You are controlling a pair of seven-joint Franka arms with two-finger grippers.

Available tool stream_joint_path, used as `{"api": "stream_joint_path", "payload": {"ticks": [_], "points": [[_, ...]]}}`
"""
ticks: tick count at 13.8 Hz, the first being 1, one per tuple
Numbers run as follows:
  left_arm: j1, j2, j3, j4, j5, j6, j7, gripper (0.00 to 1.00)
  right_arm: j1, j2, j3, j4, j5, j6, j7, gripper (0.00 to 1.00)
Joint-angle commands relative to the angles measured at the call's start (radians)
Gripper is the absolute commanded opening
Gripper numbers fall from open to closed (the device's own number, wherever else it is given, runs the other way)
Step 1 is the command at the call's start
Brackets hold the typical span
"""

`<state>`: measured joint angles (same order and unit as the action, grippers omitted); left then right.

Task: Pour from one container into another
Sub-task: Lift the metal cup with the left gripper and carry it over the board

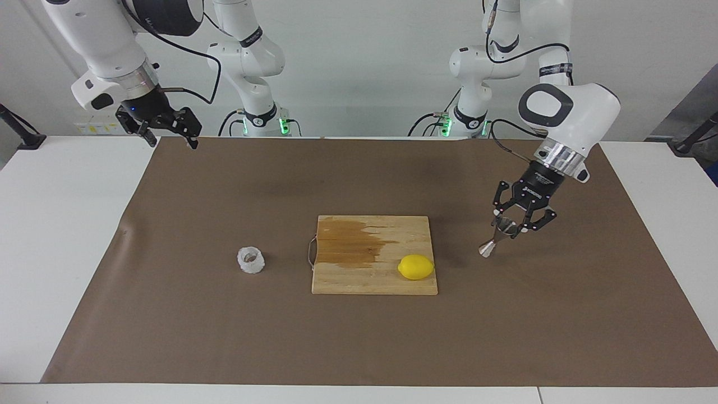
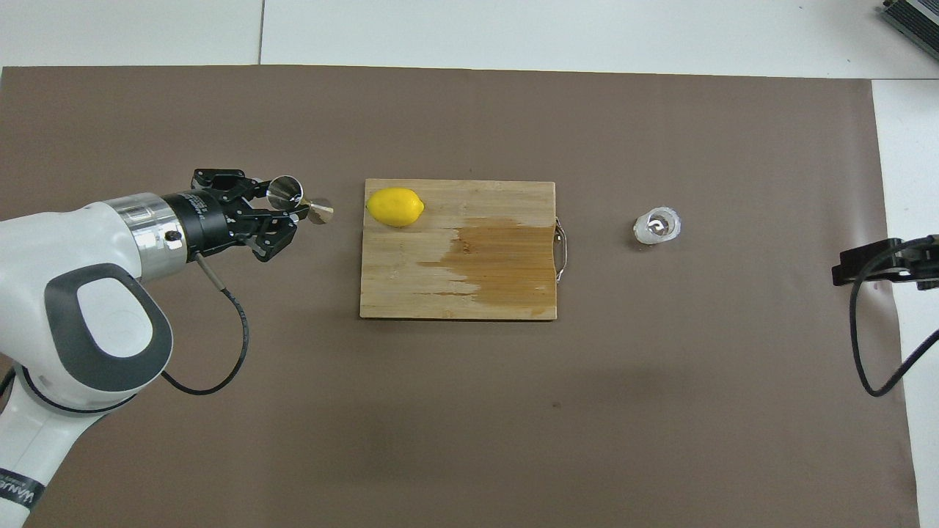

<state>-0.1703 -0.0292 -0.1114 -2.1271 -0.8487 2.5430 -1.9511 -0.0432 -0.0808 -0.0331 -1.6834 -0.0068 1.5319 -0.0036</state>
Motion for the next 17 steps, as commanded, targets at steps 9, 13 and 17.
{"api": "stream_joint_path", "payload": {"ticks": [9, 13, 17], "points": [[-0.303, 0.152, 0.010, 0.197, 0.300, 0.130, -0.448, 0.00, -0.004, -0.004, -0.002, 0.002, 0.019, -0.003, 0.011, 1.00], [-0.343, 0.187, 0.010, 0.202, 0.304, 0.194, -0.440, 0.00, -0.004, -0.004, -0.002, 0.002, 0.019, -0.003, 0.011, 1.00], [-0.411, 0.293, 0.012, 0.260, 0.306, 0.230, -0.448, 0.00, -0.004, -0.004, -0.002, 0.002, 0.019, -0.003, 0.011, 1.00]]}}
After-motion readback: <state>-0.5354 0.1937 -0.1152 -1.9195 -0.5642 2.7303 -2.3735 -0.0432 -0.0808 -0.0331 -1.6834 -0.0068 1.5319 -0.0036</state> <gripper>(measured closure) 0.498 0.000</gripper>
